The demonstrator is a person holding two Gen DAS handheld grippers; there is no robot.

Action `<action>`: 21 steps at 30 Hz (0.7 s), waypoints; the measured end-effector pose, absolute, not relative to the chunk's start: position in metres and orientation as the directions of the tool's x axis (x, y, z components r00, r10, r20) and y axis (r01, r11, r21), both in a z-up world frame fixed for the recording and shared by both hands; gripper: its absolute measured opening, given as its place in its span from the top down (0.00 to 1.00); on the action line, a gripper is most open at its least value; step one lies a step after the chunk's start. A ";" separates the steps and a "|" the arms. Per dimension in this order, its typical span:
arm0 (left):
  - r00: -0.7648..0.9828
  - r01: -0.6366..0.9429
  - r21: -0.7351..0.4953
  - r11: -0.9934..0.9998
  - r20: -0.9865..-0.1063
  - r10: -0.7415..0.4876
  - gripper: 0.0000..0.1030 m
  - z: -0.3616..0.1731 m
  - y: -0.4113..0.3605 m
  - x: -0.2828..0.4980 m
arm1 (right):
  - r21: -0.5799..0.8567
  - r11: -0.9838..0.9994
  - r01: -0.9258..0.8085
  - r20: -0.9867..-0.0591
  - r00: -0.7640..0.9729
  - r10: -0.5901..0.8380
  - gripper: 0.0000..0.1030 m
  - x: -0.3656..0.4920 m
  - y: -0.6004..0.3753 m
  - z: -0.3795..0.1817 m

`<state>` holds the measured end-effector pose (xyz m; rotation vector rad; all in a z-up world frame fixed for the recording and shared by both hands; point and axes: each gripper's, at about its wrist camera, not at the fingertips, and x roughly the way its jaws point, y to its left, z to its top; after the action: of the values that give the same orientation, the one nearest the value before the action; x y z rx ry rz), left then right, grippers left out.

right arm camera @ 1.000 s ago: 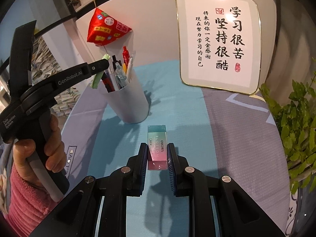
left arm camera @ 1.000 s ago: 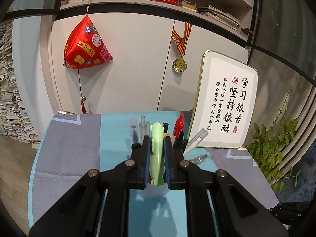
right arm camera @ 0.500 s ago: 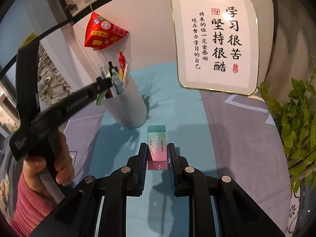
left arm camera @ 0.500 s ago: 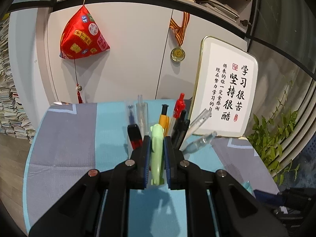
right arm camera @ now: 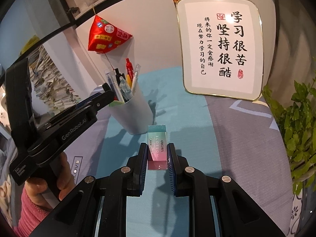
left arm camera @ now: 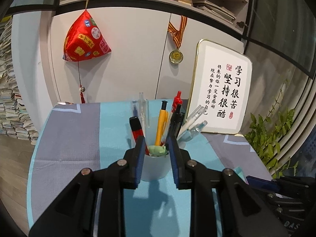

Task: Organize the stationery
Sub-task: 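Lower the green highlighter into the frosted cup and open the left tool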

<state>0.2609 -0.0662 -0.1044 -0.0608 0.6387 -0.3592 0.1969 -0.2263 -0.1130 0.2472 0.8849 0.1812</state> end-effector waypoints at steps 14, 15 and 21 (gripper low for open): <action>0.765 0.251 -0.158 0.955 -0.572 -0.296 0.68 -0.108 -0.030 0.207 | 0.298 0.952 -0.065 -0.728 0.630 0.271 0.80 0.199 -0.217 -0.105; 0.762 0.251 -0.155 0.955 -0.577 -0.294 0.68 -0.110 -0.029 0.204 | 0.296 0.953 -0.069 -0.727 0.631 0.271 0.80 0.200 -0.215 -0.104; 0.749 0.253 -0.169 0.953 -0.590 -0.303 0.68 -0.115 -0.022 0.196 | 0.281 0.954 -0.102 -0.708 0.649 0.278 0.80 0.204 -0.200 -0.087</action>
<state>0.1958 -0.0224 -0.1154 -0.0803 0.6581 -0.3042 0.2038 -0.2005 -0.0875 0.2243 0.8384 0.2179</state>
